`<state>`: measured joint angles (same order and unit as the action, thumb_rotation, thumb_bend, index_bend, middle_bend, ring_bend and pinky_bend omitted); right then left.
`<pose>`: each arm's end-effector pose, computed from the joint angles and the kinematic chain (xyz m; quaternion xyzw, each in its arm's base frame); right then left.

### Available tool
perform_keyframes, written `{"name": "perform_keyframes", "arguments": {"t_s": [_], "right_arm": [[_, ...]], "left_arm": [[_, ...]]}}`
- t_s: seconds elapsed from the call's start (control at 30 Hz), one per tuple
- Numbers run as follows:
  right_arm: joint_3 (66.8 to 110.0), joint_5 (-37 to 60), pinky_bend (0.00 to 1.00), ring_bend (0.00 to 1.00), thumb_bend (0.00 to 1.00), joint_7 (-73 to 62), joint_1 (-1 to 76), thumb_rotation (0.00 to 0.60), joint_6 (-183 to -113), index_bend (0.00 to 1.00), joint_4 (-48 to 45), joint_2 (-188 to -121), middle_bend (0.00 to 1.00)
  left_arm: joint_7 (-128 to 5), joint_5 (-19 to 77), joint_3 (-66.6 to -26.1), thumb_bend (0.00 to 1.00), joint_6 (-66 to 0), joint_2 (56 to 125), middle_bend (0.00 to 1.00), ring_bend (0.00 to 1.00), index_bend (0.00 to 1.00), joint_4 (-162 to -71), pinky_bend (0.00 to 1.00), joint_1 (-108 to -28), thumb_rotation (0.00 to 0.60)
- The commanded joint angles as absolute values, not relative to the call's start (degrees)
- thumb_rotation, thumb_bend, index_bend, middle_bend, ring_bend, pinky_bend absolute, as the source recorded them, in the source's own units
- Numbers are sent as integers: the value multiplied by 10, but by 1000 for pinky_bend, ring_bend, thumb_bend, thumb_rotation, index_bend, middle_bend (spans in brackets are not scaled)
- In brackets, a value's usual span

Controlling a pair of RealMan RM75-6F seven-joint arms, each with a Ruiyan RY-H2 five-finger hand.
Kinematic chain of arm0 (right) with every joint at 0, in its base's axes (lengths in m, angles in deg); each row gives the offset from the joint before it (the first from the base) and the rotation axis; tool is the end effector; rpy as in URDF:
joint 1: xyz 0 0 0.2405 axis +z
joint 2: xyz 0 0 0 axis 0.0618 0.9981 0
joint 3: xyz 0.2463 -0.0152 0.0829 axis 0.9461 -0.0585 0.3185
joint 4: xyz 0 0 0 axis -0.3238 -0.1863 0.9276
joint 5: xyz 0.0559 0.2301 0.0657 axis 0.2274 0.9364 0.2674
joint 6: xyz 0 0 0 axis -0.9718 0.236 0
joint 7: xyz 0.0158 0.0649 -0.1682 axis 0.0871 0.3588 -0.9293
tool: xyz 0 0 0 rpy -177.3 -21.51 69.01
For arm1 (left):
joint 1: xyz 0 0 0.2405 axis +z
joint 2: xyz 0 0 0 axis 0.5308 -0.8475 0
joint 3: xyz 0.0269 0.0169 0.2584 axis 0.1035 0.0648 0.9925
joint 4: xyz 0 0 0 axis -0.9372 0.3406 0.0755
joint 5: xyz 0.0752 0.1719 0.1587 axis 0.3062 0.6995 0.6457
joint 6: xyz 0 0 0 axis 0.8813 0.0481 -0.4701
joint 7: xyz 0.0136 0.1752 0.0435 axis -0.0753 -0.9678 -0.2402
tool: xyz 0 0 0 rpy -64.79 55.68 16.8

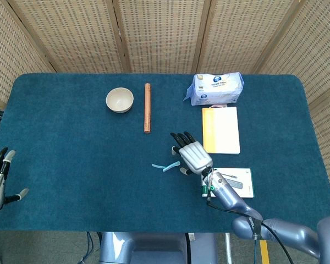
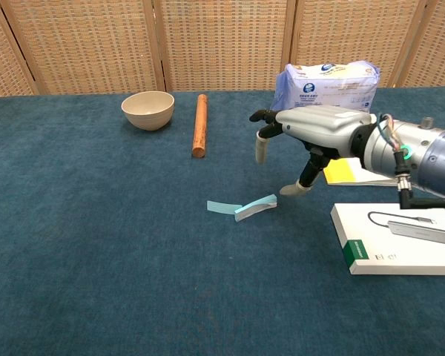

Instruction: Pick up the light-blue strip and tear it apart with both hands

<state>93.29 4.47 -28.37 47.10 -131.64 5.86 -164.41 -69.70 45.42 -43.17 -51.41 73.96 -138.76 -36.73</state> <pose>-0.1005 -0.3918 -0.0891 0.7791 -0.3370 0.3771 0.3704 -0.3369 0.2267 0.1143 -0.5681 -0.4072 -0.3397 0.6294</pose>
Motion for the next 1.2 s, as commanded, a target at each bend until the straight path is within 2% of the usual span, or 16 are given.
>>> {"name": "perform_keyframes", "arguments": {"t_s": [0.03,0.47,0.57,0.73,1.2], "right_arm": [[920,49,0,0,260,-293,486,600,-1313,383,24,-1670,0],[880,6,0,0,260,-284,497,600,-1328,417,-37,-1696,0],[878,2,0,0,270,-278,498,600,-1333,418,-44,-1701,0],[878,5,0,0,362,-283,504,600,-1330,424,-58,-1710,0],[874,16,0,0,363,-300,514,600,-1324,440,-85,-1731,0]], "left_arm": [[-695,451,-432,0,-512,739,0,0,0,-1388,0,-368,600],[-687,453,-429,0,-510,735,0,0,0,-1389,0,-369,600],[-687,453,-428,0,-509,735,0,0,0,-1389,0,-370,600],[-688,453,-427,0,-508,735,0,0,0,-1389,0,-370,600],[-683,451,-426,0,-506,732,0,0,0,-1390,0,-372,600]]}}
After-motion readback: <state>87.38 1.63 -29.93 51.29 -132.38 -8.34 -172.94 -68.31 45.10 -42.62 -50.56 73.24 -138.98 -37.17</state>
